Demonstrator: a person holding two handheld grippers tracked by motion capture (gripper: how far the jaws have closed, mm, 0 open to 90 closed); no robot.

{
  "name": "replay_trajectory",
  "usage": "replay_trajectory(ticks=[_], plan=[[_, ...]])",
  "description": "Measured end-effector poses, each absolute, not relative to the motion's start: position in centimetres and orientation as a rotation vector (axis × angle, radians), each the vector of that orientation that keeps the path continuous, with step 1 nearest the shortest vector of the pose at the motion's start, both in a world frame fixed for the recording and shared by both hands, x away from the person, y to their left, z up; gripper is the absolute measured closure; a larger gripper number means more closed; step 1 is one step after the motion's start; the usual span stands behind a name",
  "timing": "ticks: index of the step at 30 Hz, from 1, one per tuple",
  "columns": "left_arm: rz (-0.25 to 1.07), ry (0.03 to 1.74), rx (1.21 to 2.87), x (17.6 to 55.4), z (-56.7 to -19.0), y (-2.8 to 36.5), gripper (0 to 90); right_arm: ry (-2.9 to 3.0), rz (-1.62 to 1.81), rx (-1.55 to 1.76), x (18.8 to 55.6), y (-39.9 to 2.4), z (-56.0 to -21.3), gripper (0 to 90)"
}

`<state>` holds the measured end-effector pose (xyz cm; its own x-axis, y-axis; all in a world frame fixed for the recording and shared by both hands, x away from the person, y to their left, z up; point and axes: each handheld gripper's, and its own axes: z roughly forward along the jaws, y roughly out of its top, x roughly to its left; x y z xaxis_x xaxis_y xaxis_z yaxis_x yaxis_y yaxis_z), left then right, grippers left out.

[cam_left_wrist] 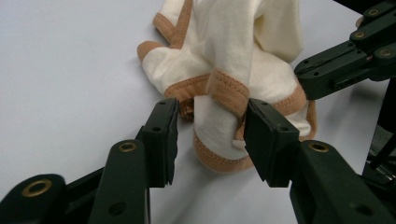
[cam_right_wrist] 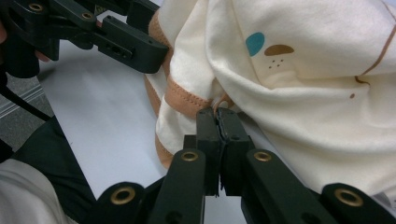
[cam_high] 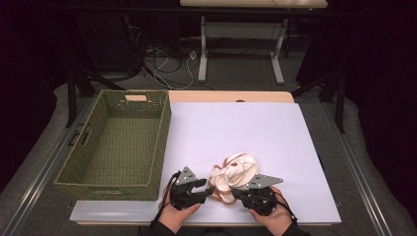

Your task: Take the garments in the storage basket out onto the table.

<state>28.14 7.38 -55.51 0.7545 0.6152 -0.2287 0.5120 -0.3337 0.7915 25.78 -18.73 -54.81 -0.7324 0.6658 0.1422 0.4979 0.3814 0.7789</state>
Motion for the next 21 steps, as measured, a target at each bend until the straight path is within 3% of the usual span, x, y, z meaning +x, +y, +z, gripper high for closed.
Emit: replay_trajectory(ticks=[12, 21], plan=[[0.124, 0.818, 2.021, 28.9, -54.9, 6.9, 84.3, 2.351, 1.321, 1.087, 26.0, -20.2, -53.2, 89.9], [0.187, 0.861, 1.974, 30.5, -53.4, 7.8, 87.8, 2.266, 1.353, 1.135, 26.7, -22.3, -52.1, 90.0]])
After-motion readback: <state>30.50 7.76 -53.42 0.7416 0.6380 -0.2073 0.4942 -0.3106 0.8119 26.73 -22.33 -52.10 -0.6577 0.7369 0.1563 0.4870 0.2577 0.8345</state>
